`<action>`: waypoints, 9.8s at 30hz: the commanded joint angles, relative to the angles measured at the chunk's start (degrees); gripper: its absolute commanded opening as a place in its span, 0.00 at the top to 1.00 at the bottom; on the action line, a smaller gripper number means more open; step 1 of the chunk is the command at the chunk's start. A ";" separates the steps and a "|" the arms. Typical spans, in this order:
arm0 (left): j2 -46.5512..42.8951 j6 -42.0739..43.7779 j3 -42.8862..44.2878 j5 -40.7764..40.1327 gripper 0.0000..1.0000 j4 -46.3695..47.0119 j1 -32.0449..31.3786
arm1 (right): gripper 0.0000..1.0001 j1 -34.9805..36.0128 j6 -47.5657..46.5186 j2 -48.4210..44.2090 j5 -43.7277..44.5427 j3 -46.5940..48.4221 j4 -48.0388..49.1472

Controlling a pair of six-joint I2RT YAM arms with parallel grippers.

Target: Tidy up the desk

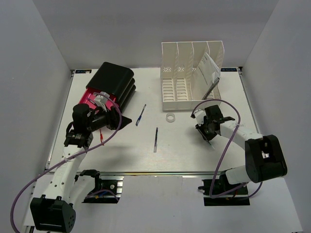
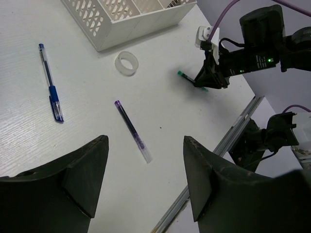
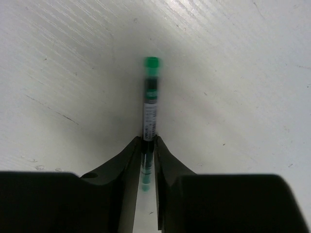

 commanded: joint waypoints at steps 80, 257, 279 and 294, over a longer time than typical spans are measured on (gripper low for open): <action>-29.48 0.31 0.48 -36.95 0.28 -6.86 0.84 | 1.00 39.32 32.57 57.54 -13.84 88.88 38.41; 25.29 -32.22 33.89 -56.47 0.97 -28.40 7.52 | 0.71 -20.01 16.49 -21.73 -53.03 10.04 7.12; 17.10 -30.28 19.20 -57.52 1.00 -36.40 16.91 | 0.98 -20.27 15.34 -21.91 -55.68 10.04 6.15; 20.70 -28.96 11.39 -48.39 1.00 -26.82 21.58 | 0.98 -20.36 14.99 -21.91 -55.41 10.13 6.07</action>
